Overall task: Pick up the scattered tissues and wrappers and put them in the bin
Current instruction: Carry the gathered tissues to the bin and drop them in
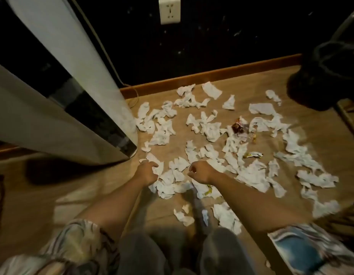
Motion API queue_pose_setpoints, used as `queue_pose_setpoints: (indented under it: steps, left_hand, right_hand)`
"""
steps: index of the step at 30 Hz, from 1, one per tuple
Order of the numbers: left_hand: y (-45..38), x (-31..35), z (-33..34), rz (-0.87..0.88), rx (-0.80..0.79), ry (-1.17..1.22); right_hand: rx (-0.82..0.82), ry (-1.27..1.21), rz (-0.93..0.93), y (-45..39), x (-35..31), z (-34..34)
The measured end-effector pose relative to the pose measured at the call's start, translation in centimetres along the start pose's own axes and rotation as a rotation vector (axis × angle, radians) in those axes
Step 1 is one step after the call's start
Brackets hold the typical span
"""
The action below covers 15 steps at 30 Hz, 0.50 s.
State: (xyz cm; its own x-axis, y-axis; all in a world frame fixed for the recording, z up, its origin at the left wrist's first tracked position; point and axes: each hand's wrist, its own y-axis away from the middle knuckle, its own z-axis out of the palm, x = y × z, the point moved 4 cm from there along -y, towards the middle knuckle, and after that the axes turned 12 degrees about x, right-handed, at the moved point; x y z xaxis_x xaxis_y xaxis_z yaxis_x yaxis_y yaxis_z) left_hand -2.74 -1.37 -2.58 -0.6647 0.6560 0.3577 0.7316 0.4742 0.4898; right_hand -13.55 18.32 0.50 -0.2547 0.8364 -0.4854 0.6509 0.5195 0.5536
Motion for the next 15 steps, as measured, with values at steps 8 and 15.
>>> queue_pose_setpoints:
  steps: [8,15]
  left_hand:
    - [-10.5,-7.6,14.2,0.175,-0.164,-0.424]
    - [-14.7,-11.4,18.4,0.264,-0.155,-0.538]
  right_hand:
    - [0.055,0.088,-0.03,-12.2,7.6,14.2]
    - [0.142,0.064,-0.077,-18.4,9.3,21.0]
